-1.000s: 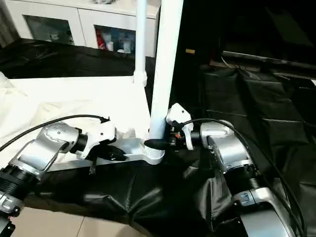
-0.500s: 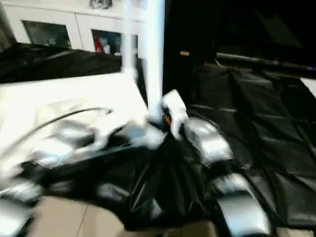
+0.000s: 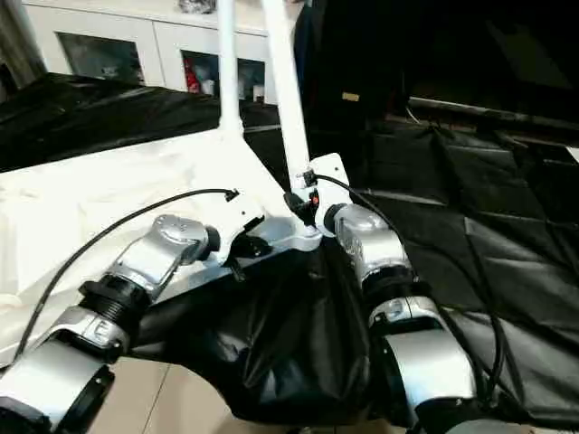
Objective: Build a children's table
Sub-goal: Insert table leg to table base
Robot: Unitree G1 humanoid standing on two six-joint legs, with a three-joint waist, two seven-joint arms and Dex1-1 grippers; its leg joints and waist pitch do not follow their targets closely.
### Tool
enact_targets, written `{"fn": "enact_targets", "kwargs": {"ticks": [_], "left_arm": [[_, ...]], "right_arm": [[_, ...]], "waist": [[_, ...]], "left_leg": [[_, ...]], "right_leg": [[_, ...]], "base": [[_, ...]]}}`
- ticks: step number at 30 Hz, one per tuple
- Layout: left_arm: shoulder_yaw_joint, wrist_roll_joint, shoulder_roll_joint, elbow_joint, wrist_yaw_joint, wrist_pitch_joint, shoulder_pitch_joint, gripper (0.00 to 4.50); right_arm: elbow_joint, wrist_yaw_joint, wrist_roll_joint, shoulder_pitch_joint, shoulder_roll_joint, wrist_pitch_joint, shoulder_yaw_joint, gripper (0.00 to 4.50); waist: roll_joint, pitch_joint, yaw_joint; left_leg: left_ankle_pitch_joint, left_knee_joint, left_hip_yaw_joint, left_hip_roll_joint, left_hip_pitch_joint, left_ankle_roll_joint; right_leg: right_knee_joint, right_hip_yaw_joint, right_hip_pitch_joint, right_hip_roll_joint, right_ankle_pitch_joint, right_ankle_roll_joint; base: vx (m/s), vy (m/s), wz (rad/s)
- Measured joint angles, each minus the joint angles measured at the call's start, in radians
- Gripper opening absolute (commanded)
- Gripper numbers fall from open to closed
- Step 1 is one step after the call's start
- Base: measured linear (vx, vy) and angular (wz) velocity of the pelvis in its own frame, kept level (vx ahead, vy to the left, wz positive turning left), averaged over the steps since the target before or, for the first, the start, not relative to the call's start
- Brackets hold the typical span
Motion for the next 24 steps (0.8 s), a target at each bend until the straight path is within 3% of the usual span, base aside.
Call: {"fn": "enact_targets", "kwargs": {"ticks": [5, 6, 11, 15, 19, 24], "left_arm": [[0.006, 0.004, 0.048, -0.038, -0.023, -0.09, 0.038, 0.0], [0.011, 0.004, 0.055, -0.051, -0.029, -0.098, 0.047, 0.44], [0.033, -0.065, 0.084, -0.186, -0.122, -0.128, 0.093, 0.75], [0.094, -0.137, 0.079, -0.207, -0.126, -0.103, 0.096, 0.9], [0.214, -0.167, 0.095, -0.226, -0.019, -0.008, -0.013, 0.9], [0.252, -0.134, 0.085, -0.186, 0.136, 0.022, -0.096, 0.9]], "right_arm": [[-0.092, 0.15, 0.103, 0.072, 0.007, -0.032, -0.043, 1.87], [-0.115, 0.182, 0.124, 0.089, 0.011, -0.031, -0.043, 1.87], [-0.246, 0.294, 0.188, 0.156, 0.016, -0.005, -0.031, 1.87], [-0.317, 0.304, 0.205, 0.168, -0.003, 0.0, -0.032, 1.87], [-0.336, 0.316, 0.2, 0.217, -0.016, 0.019, -0.02, 1.87], [-0.359, 0.317, 0.197, 0.225, -0.018, 0.037, -0.008, 1.87]], "waist": [[0.005, 0.004, -0.011], [0.005, 0.005, -0.011], [0.009, 0.007, 0.007], [0.011, 0.009, 0.01], [0.011, 0.011, 0.009], [0.012, 0.012, 0.007]], "left_leg": [[0.002, 0.0, 0.0, 0.001, -0.001, 0.004], [0.003, -0.001, 0.0, 0.002, -0.002, 0.005], [0.005, -0.001, 0.001, 0.004, -0.021, 0.004], [0.003, 0.001, 0.001, 0.002, -0.027, 0.007], [0.003, 0.007, 0.0, 0.003, -0.027, 0.007], [0.006, 0.008, 0.0, 0.003, -0.024, 0.001]], "right_leg": [[0.001, -0.001, -0.005, 0.001, 0.014, 0.0], [0.001, -0.002, -0.006, 0.002, 0.014, 0.0], [0.017, 0.001, -0.032, 0.001, 0.011, -0.012], [0.019, 0.001, -0.037, 0.001, 0.008, -0.015], [0.023, 0.0, -0.036, 0.002, 0.008, -0.015], [0.024, 0.001, -0.032, 0.002, 0.011, -0.012]], "base": [[0.0, 0.0, 0.0], [0.0, 0.0, 0.0], [0.027, -0.007, 0.02], [0.0, 0.0, 0.0], [0.0, 0.0, 0.0], [0.0, 0.0, 0.0]]}}
